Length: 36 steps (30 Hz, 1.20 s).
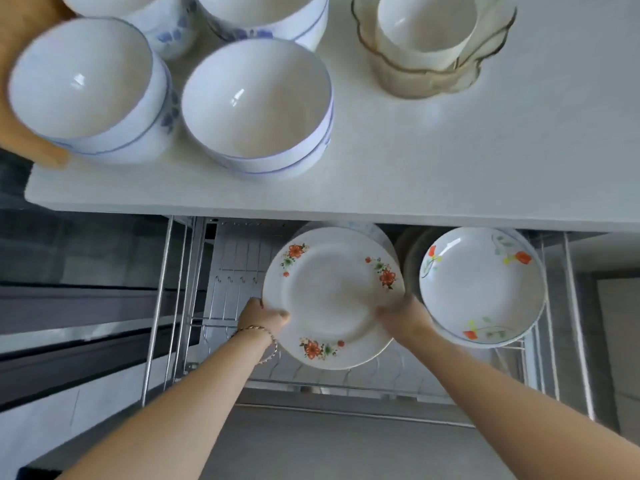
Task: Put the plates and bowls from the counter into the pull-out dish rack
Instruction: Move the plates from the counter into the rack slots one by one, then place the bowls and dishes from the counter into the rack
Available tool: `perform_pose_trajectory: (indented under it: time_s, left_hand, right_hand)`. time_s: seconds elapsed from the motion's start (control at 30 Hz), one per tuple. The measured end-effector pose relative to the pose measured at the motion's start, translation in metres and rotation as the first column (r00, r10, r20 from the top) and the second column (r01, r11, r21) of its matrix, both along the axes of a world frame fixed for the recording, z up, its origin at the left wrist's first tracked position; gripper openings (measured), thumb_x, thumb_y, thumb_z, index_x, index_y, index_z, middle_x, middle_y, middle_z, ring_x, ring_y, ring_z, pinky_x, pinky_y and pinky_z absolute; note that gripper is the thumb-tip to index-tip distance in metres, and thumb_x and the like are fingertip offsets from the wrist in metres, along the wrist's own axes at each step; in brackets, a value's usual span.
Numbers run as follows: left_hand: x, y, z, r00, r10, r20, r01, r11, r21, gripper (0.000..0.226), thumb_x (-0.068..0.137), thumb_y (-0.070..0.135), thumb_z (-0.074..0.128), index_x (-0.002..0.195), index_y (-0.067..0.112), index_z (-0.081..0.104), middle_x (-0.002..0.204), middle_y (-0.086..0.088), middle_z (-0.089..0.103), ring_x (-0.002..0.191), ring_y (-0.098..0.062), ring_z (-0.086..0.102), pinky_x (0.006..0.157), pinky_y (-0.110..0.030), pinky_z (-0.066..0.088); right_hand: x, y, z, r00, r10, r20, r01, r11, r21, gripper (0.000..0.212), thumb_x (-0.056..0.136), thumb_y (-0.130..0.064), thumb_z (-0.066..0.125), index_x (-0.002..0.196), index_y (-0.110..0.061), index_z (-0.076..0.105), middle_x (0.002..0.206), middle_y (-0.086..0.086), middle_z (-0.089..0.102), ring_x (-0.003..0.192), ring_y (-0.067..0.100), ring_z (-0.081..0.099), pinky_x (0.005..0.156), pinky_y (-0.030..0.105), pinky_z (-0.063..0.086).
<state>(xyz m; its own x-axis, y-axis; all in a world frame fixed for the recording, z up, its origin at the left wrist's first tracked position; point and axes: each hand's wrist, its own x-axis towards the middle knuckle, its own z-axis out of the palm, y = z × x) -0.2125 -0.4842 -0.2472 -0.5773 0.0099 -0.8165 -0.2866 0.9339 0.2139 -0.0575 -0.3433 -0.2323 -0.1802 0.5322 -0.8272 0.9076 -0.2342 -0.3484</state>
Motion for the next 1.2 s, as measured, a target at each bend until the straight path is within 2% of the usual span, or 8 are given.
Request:
perform_pose_trajectory:
  time_s: [0.27, 0.43, 0.67, 0.83, 0.9, 1.0, 1.1, 1.2]
  left_hand:
    - [-0.032, 0.038, -0.031, 0.976, -0.215, 0.019, 0.215, 0.976, -0.019, 0.048, 0.089, 0.008, 0.055, 0.132, -0.001, 0.038, 0.135, -0.016, 0.052, 0.123, -0.032, 0.052, 0.095, -0.035, 0.046]
    - [-0.021, 0.052, -0.039, 0.961, -0.274, 0.016, 0.275, 0.959, -0.074, 0.056, 0.092, 0.002, 0.046, 0.141, -0.001, 0.019, 0.140, -0.020, 0.045, 0.125, -0.036, 0.050, 0.100, -0.041, 0.043]
    - [-0.018, 0.047, -0.044, 0.951, -0.295, -0.094, 0.292, 0.956, -0.039, 0.053, 0.092, 0.001, 0.045, 0.137, 0.006, 0.017, 0.121, -0.019, 0.057, 0.104, -0.037, 0.062, 0.087, -0.043, 0.054]
    - [-0.016, 0.045, -0.047, 0.982, -0.152, -0.109, 0.157, 0.987, 0.041, 0.053, 0.092, 0.001, 0.042, 0.140, 0.009, 0.020, 0.129, -0.018, 0.053, 0.109, -0.037, 0.060, 0.091, -0.044, 0.053]
    - [-0.012, 0.041, -0.044, 0.992, -0.105, -0.068, 0.114, 0.983, 0.141, 0.062, 0.091, 0.001, 0.043, 0.147, 0.009, 0.016, 0.142, -0.017, 0.041, 0.120, -0.035, 0.053, 0.097, -0.042, 0.048]
    - [-0.015, 0.035, -0.027, 0.988, -0.153, -0.021, 0.154, 0.975, 0.161, 0.064, 0.090, 0.002, 0.048, 0.147, 0.010, 0.020, 0.145, -0.015, 0.038, 0.122, -0.032, 0.052, 0.096, -0.042, 0.050]
    - [-0.028, 0.030, 0.015, 0.957, -0.267, -0.111, 0.283, 0.943, 0.176, 0.043, 0.093, 0.005, 0.046, 0.135, 0.008, 0.042, 0.134, -0.011, 0.050, 0.113, -0.027, 0.058, 0.081, -0.026, 0.053]
    - [-0.046, 0.030, 0.077, 0.965, -0.177, -0.191, 0.239, 0.896, 0.375, 0.020, 0.092, 0.004, 0.047, 0.099, 0.013, 0.064, 0.098, -0.003, 0.069, 0.092, -0.017, 0.067, 0.083, -0.027, 0.052]
  right_hand:
    - [-0.022, -0.010, -0.028, 0.980, -0.188, 0.068, 0.175, 0.972, 0.154, 0.041, 0.085, -0.013, 0.059, 0.125, -0.004, 0.054, 0.126, 0.016, 0.060, 0.120, 0.031, 0.053, 0.096, 0.033, 0.041]
    - [-0.023, -0.017, -0.044, 0.932, -0.331, 0.146, 0.294, 0.928, 0.228, 0.044, 0.079, -0.015, 0.060, 0.121, -0.002, 0.058, 0.125, 0.020, 0.056, 0.100, 0.035, 0.058, 0.090, 0.038, 0.047]
    - [-0.033, -0.021, -0.056, 0.853, -0.513, 0.099, 0.485, 0.847, 0.218, 0.059, 0.083, -0.007, 0.055, 0.140, -0.009, 0.039, 0.146, 0.014, 0.037, 0.132, 0.030, 0.038, 0.108, 0.033, 0.034]
    - [-0.038, -0.028, -0.060, 0.767, -0.642, 0.004, 0.639, 0.764, 0.087, 0.076, 0.083, -0.006, 0.054, 0.149, -0.023, 0.021, 0.147, 0.010, 0.037, 0.129, 0.032, 0.044, 0.103, 0.035, 0.039]
    - [-0.033, -0.031, -0.056, 0.797, -0.604, 0.005, 0.604, 0.797, 0.020, 0.078, 0.086, -0.005, 0.049, 0.151, -0.027, 0.012, 0.150, 0.007, 0.034, 0.132, 0.031, 0.042, 0.105, 0.037, 0.037]
    - [-0.022, -0.030, -0.037, 0.893, -0.443, 0.077, 0.446, 0.895, -0.022, 0.072, 0.085, -0.008, 0.049, 0.149, -0.019, 0.018, 0.148, 0.011, 0.035, 0.131, 0.031, 0.042, 0.107, 0.040, 0.039]
    - [-0.023, -0.021, 0.004, 0.977, -0.150, 0.150, 0.161, 0.985, -0.064, 0.057, 0.086, -0.011, 0.052, 0.140, -0.006, 0.036, 0.131, 0.016, 0.051, 0.113, 0.030, 0.055, 0.081, 0.031, 0.047]
    - [-0.047, -0.003, 0.070, 0.991, -0.025, -0.133, 0.017, 0.998, -0.066, 0.032, 0.086, -0.017, 0.057, 0.117, -0.009, 0.060, 0.087, 0.005, 0.066, 0.077, 0.021, 0.062, 0.067, 0.026, 0.045]
